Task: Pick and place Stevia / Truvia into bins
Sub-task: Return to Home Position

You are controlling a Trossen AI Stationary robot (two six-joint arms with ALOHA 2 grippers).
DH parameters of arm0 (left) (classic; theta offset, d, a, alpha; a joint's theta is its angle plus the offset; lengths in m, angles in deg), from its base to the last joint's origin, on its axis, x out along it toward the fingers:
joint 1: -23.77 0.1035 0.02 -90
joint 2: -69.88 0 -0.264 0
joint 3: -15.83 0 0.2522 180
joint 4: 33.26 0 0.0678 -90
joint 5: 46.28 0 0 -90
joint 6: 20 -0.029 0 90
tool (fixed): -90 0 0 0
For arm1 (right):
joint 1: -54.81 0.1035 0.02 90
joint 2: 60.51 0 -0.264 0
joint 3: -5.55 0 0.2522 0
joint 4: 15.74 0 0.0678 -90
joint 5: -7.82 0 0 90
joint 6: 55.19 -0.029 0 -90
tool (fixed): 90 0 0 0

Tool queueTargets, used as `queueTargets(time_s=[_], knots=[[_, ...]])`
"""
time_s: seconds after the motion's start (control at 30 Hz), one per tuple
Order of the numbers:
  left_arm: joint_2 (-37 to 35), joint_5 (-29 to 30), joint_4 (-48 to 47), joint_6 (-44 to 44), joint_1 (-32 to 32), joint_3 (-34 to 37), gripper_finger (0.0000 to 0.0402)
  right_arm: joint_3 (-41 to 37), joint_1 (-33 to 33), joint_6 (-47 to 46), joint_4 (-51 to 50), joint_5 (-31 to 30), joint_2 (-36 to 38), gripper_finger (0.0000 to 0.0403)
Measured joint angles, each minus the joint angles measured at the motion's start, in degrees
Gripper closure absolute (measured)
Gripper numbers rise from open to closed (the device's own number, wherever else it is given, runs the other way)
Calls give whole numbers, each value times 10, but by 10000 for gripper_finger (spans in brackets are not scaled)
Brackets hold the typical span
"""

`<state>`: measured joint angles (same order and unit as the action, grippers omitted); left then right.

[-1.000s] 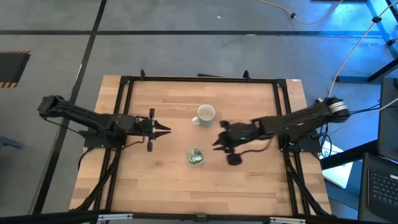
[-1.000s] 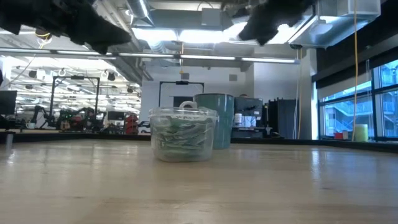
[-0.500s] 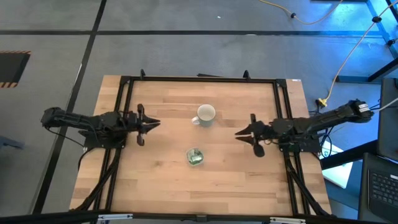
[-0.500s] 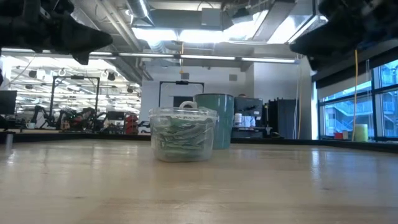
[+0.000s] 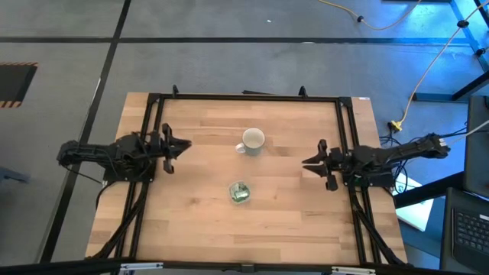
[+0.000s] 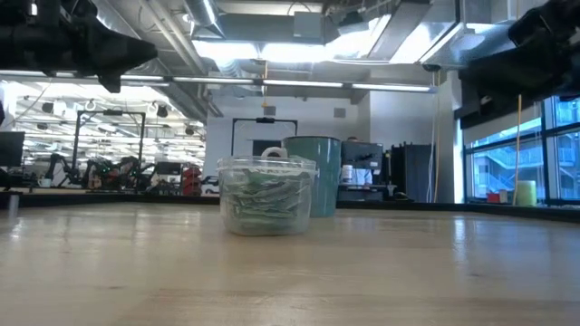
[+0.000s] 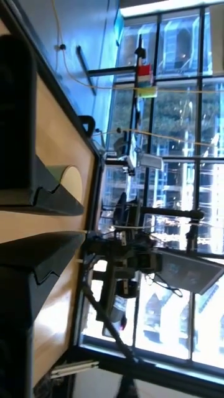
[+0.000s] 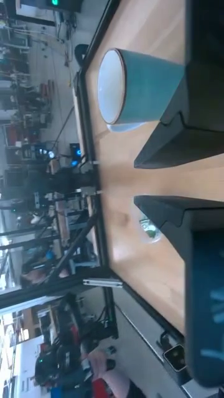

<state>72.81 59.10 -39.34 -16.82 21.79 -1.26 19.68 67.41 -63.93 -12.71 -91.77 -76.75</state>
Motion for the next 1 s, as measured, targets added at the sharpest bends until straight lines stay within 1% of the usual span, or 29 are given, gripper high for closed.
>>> queueTargets(time_s=[0.07,0.17,0.37,0.6,0.83,0.93,1.0], knots=[[-6,0,-2,10,3,0,354,0,0,0,-22,0,27,318],[-6,0,-7,16,4,0,354,0,0,13,-24,0,59,318],[-6,0,6,27,4,22,355,0,0,30,-28,0,98,318],[-6,8,3,33,3,29,355,0,0,30,-61,0,119,318],[-6,20,1,31,3,29,355,1,0,30,-82,0,123,318],[-6,45,-4,24,3,29,355,1,0,31,-95,-1,123,318],[-6,63,-4,17,3,29,355,1,0,33,-96,-15,123,318]])
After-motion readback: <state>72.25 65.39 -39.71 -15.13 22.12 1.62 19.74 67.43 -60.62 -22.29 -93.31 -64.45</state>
